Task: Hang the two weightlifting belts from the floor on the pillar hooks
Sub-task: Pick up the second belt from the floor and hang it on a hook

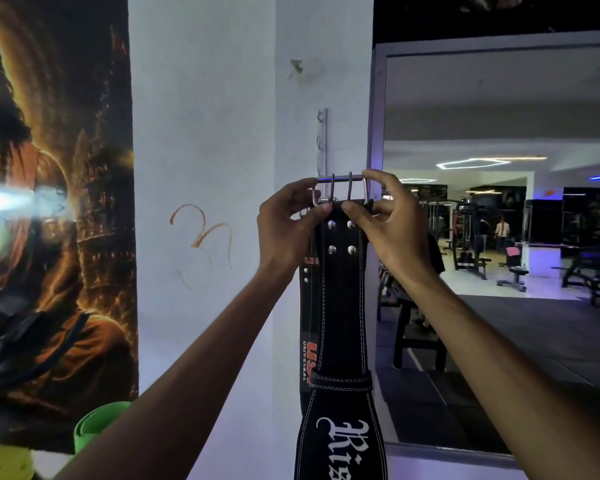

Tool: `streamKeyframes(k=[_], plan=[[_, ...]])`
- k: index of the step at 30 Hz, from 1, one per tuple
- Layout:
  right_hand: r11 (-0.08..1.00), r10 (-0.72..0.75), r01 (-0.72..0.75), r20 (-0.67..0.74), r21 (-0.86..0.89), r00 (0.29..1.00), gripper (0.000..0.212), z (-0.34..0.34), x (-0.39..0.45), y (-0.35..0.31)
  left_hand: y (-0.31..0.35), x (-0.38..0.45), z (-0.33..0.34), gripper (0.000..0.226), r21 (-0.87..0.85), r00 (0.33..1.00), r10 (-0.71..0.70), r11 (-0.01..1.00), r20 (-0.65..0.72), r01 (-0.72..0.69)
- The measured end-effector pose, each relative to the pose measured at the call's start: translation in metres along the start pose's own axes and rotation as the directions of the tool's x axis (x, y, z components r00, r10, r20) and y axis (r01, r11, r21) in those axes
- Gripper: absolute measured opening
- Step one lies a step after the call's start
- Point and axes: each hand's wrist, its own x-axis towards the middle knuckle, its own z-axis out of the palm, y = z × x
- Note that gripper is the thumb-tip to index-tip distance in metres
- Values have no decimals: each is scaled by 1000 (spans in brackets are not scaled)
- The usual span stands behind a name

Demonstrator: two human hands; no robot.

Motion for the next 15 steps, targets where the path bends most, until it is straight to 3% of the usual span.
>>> streamKeyframes(k=[15], plan=[[998, -57, 60, -82, 28, 995, 51, 98, 122, 137, -149, 153, 28, 35, -107, 999, 39, 994, 13, -37]])
